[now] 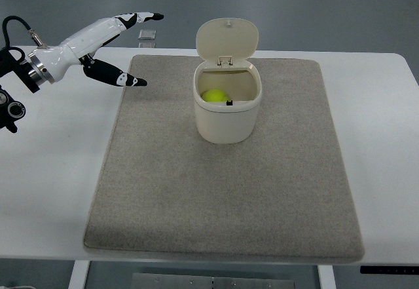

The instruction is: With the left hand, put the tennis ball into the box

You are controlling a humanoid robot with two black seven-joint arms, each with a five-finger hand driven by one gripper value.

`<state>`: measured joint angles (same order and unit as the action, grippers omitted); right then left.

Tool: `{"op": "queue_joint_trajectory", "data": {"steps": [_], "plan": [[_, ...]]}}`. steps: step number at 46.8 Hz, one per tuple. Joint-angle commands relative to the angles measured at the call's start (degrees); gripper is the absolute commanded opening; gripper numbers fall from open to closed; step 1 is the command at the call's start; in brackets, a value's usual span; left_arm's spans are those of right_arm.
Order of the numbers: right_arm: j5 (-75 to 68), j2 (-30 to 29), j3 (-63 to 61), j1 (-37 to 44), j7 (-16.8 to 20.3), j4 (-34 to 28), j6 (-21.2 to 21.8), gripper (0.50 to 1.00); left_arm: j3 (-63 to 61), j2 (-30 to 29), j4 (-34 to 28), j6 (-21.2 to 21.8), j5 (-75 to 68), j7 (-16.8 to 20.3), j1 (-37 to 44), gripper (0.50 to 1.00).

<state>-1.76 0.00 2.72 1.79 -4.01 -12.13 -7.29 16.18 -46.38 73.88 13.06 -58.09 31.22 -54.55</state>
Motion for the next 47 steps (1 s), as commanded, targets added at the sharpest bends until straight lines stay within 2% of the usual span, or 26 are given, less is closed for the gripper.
{"op": "queue_joint_trajectory", "data": {"steps": [1, 8, 12, 16, 24, 30, 40, 47], "plan": [[0.0, 0.0, 0.0, 0.0, 0.0, 0.0, 0.0, 0.901, 0.0, 1.2, -0.3, -0.1, 8.5, 0.1, 1.3, 0.99], [0.0, 0.0, 0.0, 0.0, 0.0, 0.0, 0.0, 0.901, 0.0, 2.3, -1.6, -0.3, 23.8, 0.0, 2.6, 0.99], [0.0, 0.0, 0.0, 0.0, 0.1, 0.0, 0.0, 0.901, 0.1, 2.9, -2.0, -1.9, 29.3, -0.1, 3.7, 0.992], [0.0, 0.0, 0.0, 0.0, 0.1, 0.0, 0.0, 0.903, 0.1, 2.9, -3.4, -6.5, 33.1, -0.4, 3.8, 0.992], [0.0, 0.0, 0.0, 0.0, 0.0, 0.0, 0.0, 0.901, 0.2, 2.9, -8.1, -20.3, 39.2, -0.5, 3.9, 0.992], [0.0, 0.0, 0.0, 0.0, 0.1, 0.0, 0.0, 0.901, 0.2, 2.8, -10.5, -27.9, 44.5, -0.6, 4.7, 0.992], [0.0, 0.0, 0.0, 0.0, 0.1, 0.0, 0.0, 0.903, 0.5, 2.3, -12.7, -36.4, 46.4, -1.1, 6.4, 0.992], [0.0, 0.0, 0.0, 0.1, 0.0, 0.0, 0.0, 0.901, 0.9, 2.5, -14.1, -39.4, 50.2, -4.8, 7.3, 0.992]]}}
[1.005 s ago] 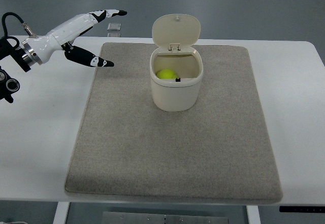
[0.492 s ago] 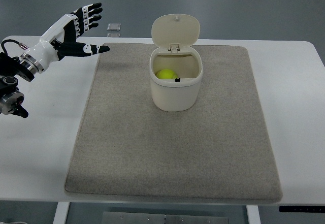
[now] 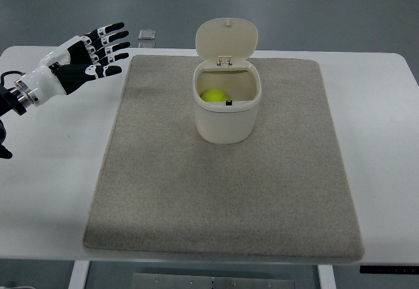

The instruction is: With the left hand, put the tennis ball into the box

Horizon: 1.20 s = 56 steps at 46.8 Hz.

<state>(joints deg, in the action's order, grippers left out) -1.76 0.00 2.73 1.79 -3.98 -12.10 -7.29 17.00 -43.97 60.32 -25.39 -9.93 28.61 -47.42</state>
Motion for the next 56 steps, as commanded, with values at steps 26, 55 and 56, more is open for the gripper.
{"op": "queue_joint_trajectory", "data": {"steps": [26, 55, 56], "plan": [[0.0, 0.0, 0.0, 0.1, 0.0, 0.0, 0.0, 0.901, 5.9, 1.3, -2.8, -9.0, 28.9, -21.0, 3.1, 0.99], [0.0, 0.0, 0.0, 0.0, 0.0, 0.0, 0.0, 0.901, 7.1, 1.9, -3.8, -9.6, 36.9, -23.2, 2.2, 0.99], [0.0, 0.0, 0.0, 0.1, -0.1, 0.0, 0.0, 0.901, 7.1, 1.9, -3.9, -9.6, 36.9, -23.2, 2.1, 0.992]]}}
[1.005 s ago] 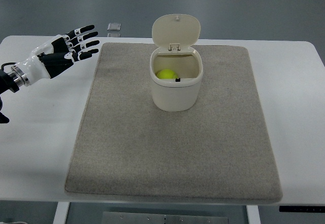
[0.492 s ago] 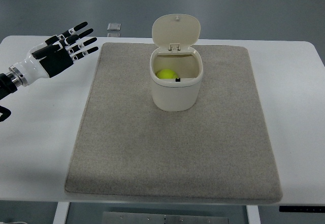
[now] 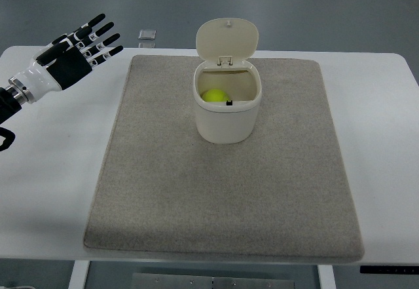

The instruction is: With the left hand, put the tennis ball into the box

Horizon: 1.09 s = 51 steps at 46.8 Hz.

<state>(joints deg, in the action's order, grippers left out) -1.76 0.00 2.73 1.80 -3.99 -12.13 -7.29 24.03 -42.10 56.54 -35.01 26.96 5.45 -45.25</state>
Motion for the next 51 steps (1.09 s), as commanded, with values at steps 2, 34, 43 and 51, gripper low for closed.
{"op": "queue_joint_trajectory", "data": {"steps": [2, 34, 43, 51], "plan": [[0.0, 0.0, 0.0, 0.0, 0.0, 0.0, 0.0, 0.901, 0.1, 0.0, -0.3, 0.0, 0.0, 0.0, -0.1, 0.992], [-0.4, 0.0, -0.4, 0.0, 0.0, -1.8, 0.4, 0.901, 3.0, 5.4, -6.9, 0.0, -0.9, 0.0, 0.1, 0.992], [-0.4, 0.0, -0.4, -0.2, 0.2, -2.3, 0.2, 0.901, 3.3, 7.6, -9.6, 0.0, -0.9, 0.0, -0.8, 0.99], [-0.4, 0.0, -0.3, -0.3, 0.1, -2.3, -0.1, 0.903, 3.2, 8.7, -10.7, 0.0, -0.9, 0.0, -0.8, 0.99]]}}
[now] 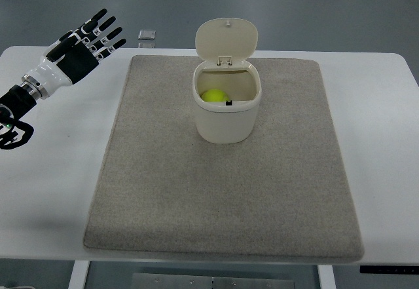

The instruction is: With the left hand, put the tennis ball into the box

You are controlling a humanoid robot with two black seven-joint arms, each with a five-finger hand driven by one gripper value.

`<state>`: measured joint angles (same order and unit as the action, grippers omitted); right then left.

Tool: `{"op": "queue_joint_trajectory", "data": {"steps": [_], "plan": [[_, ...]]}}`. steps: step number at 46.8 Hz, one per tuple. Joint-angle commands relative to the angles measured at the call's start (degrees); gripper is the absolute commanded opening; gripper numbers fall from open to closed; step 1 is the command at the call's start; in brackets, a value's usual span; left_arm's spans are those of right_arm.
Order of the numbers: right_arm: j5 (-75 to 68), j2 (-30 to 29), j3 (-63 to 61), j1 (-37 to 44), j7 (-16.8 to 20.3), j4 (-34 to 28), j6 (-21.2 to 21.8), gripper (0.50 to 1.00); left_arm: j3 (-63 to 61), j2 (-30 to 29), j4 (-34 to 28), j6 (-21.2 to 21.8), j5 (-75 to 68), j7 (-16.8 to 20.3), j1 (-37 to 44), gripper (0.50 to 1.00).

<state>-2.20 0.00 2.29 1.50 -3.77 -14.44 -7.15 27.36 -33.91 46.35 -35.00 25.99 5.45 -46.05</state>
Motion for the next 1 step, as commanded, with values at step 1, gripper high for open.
{"op": "queue_joint_trajectory", "data": {"steps": [1], "plan": [[0.2, 0.0, 0.3, 0.0, -0.2, 0.0, -0.2, 0.901, -0.1, 0.7, -0.8, 0.0, -0.1, 0.0, 0.0, 0.992]]}}
